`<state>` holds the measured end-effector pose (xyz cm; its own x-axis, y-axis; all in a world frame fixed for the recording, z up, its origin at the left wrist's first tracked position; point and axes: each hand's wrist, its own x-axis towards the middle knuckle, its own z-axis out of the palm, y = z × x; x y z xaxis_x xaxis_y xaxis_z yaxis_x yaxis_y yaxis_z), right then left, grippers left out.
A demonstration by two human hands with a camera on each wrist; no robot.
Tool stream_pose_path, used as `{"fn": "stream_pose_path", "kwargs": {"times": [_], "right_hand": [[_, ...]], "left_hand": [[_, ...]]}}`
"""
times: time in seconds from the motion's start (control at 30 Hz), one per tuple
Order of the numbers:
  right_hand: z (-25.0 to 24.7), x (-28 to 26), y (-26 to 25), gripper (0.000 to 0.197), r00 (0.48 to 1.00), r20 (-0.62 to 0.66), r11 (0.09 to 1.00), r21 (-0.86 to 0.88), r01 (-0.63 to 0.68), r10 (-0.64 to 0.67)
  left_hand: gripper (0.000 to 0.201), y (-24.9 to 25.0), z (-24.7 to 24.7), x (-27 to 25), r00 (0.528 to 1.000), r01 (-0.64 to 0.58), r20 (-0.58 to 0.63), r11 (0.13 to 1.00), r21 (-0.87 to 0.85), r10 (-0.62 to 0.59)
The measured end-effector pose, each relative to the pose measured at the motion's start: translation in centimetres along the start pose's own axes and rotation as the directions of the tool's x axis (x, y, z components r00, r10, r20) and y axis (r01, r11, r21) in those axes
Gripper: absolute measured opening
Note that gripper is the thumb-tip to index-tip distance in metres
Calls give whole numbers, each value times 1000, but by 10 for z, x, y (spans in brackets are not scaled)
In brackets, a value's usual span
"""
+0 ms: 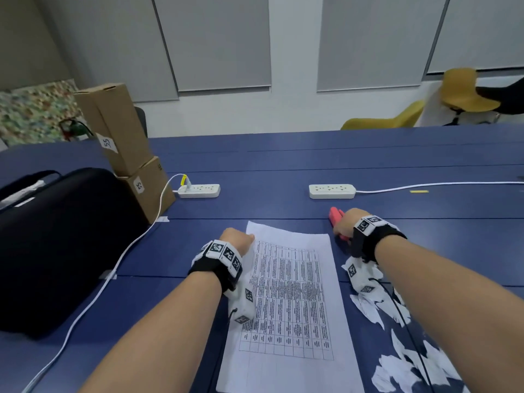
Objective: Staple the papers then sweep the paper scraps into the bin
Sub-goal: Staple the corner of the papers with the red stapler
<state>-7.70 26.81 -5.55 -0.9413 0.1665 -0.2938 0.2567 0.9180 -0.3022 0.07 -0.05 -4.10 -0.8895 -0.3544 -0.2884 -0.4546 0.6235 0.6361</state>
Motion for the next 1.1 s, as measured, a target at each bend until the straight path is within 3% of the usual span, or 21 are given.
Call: {"fn": "stream_pose_path", "kwargs": {"times": [0.03,0.07,0.13,0.17,0.23,0.33,0.43,0.57,0.77,0.97,1.1], "right_hand": [[-1,-1,3,32,999,40,981,191,-23,16],[-1,-3,5,36,996,87,888,457,-54,16],[-7,-11,4,22,994,110,604,793,-85,-6],[-13,-19,0,14,996,82,517,854,-48,-43],[-29,-43,-13,9,978,-79,383,911,149,-193],[-57,-85,-36,23,855,-333,188,882,431,-398],[-87,-132,-65,47,692,-462,104,787,608,-555],[-122,-165,-93,46,572,-475,49,740,671,-669],[-144,-181,-105,41,532,-456,84,698,711,-714],[-153,-185,-105,33,502,-441,61,703,709,-744],[-154,-188,-107,36,447,-386,54,705,707,-807]], "left_hand": [[39,-1,1,-2,998,-46,-34,998,-38,45],[36,-3,4,-2,998,-50,-49,994,-96,46],[28,-6,6,-8,992,-96,-94,980,-175,80],[23,-5,6,-11,985,-136,-138,967,-215,108],[21,-2,2,-19,963,-233,-191,943,-237,190],[35,10,-13,-43,896,-394,-294,900,-185,332],[40,25,-35,-72,777,-567,-396,818,-100,489],[33,49,-63,-98,680,-689,-467,710,-142,566],[26,65,-89,-118,602,-755,-531,642,-133,597],[28,67,-93,-126,584,-775,-545,612,-156,601],[26,68,-98,-132,588,-776,-538,608,-165,604]]}}
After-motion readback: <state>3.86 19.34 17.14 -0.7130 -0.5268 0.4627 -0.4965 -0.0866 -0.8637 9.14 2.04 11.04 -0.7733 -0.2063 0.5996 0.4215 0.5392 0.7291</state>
